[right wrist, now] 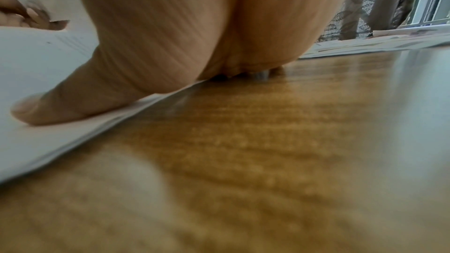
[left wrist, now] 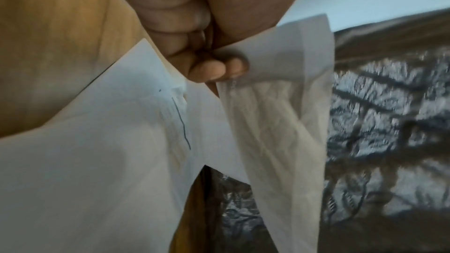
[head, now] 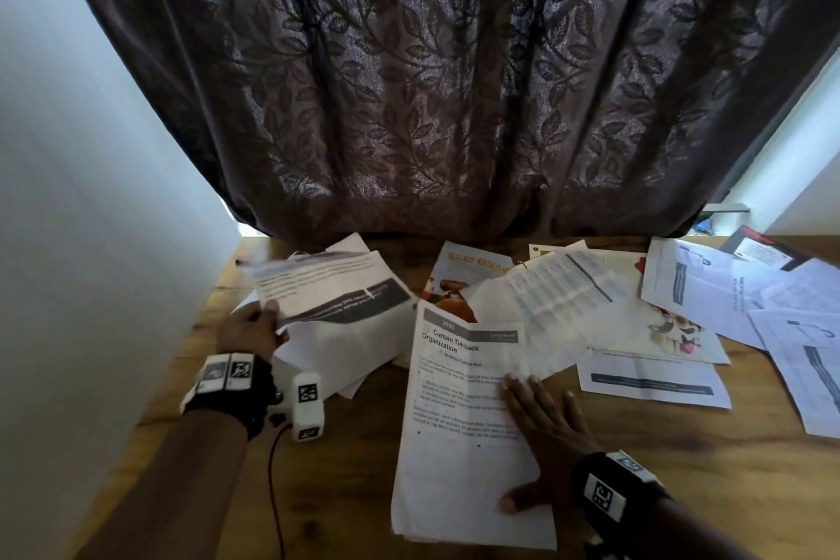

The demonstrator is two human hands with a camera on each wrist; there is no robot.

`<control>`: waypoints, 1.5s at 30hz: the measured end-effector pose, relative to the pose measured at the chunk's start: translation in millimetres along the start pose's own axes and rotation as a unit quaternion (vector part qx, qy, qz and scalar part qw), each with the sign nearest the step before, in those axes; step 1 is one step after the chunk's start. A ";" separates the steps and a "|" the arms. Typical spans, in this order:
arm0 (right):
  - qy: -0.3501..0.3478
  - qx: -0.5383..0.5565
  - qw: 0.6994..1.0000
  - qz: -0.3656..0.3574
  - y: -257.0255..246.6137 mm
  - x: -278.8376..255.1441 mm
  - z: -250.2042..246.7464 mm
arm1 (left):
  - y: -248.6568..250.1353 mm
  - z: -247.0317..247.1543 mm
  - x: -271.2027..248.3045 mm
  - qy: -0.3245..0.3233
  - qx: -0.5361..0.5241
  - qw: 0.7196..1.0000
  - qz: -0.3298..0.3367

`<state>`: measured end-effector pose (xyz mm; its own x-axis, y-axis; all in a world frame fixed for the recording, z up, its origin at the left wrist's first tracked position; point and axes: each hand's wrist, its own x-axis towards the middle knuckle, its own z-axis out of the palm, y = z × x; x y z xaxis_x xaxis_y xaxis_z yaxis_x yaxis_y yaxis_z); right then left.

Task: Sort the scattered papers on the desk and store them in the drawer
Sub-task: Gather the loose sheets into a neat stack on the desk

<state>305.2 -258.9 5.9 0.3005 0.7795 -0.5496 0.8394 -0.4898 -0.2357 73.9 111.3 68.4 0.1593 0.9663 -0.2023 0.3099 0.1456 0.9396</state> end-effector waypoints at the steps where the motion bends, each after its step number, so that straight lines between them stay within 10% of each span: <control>1: 0.003 0.001 1.000 0.000 0.0 -0.1 0.4 | -1.9 -4.8 -6.4 -0.004 -0.055 0.998 -0.011; 10: 0.019 0.000 1.000 0.000 0.8 -0.9 2.2 | 7.7 24.4 -88.0 -0.152 -0.198 0.968 -0.007; 22: 0.003 -0.072 0.997 0.007 1.3 4.2 7.3 | -57.5 42.1 -113.9 -0.360 0.141 0.919 0.076; 30: 0.053 0.044 0.998 -0.001 6.2 -5.5 -7.3 | -76.2 34.3 -119.0 -0.338 0.243 0.903 0.108; 35: 0.197 0.239 0.945 0.103 15.1 -22.1 -10.6 | -90.3 38.3 -110.0 -0.323 0.311 0.880 0.155; 45: 0.145 0.308 0.929 0.142 -17.3 -13.9 -1.5 | -86.2 59.3 -133.3 -0.296 0.348 0.878 0.142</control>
<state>287.3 -260.7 18.8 0.6547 0.6127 -0.4427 0.3150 -0.7536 -0.5770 81.5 -42.6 -2.0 0.7190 0.6323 -0.2884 0.6430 -0.4478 0.6213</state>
